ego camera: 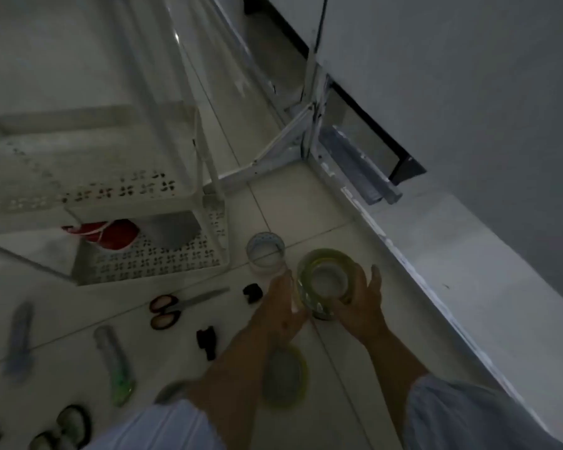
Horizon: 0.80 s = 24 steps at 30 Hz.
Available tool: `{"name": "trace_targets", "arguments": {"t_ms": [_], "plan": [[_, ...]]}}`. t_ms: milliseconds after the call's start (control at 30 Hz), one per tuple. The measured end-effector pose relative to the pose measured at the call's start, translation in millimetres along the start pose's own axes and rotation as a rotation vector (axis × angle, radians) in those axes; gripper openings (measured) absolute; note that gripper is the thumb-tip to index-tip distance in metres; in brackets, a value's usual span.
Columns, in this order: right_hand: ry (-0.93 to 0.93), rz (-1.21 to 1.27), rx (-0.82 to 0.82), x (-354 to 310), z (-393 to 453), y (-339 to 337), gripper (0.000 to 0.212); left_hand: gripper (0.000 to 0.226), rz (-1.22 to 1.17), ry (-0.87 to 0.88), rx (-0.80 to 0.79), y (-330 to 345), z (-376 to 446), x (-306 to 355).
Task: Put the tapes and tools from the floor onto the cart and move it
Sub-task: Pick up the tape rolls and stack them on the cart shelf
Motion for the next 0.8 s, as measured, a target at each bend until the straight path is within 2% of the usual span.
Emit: {"name": "trace_targets", "arguments": {"t_ms": [133, 267, 400, 533, 633, 700, 800], "plan": [[-0.027, 0.134, 0.022, 19.0, 17.3, 12.0, 0.087, 0.069, -0.100, -0.061, -0.022, 12.9, 29.0, -6.0], [-0.057, 0.189, 0.104, 31.9, 21.1, 16.6, 0.069, 0.047, -0.340, -0.016, -0.013, 18.7, 43.8, -2.0], [-0.013, 0.220, 0.107, 28.8, 25.6, 23.1, 0.070, 0.039, -0.445, -0.053, 0.018, 18.4, 47.9, -6.8], [0.017, 0.251, 0.104, 8.2, 11.7, 21.9, 0.066, 0.043, -0.510, -0.085, 0.045, 8.4, 35.0, -7.7], [0.005, 0.256, 0.134, -2.8, -3.5, 16.7, 0.065, 0.062, -0.617, -0.180, 0.072, 6.1, 23.9, -17.8], [0.020, 0.294, 0.150, -10.6, -14.5, 14.5, 0.069, 0.072, -0.589, -0.187, 0.122, 3.5, 16.2, -17.9], [0.005, 0.360, 0.169, -22.7, -32.5, 12.9, 0.067, 0.068, -0.497, -0.116, 0.219, -8.2, -3.6, -2.2]]}}
Point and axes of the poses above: each hand's wrist, its own z-axis towards the middle knuckle, its own y-axis out of the palm, x = y × z, the point moved 7 cm from there along z, towards the middle knuckle, and after that the axes turned 5 degrees about -x, right-handed, at the moved point
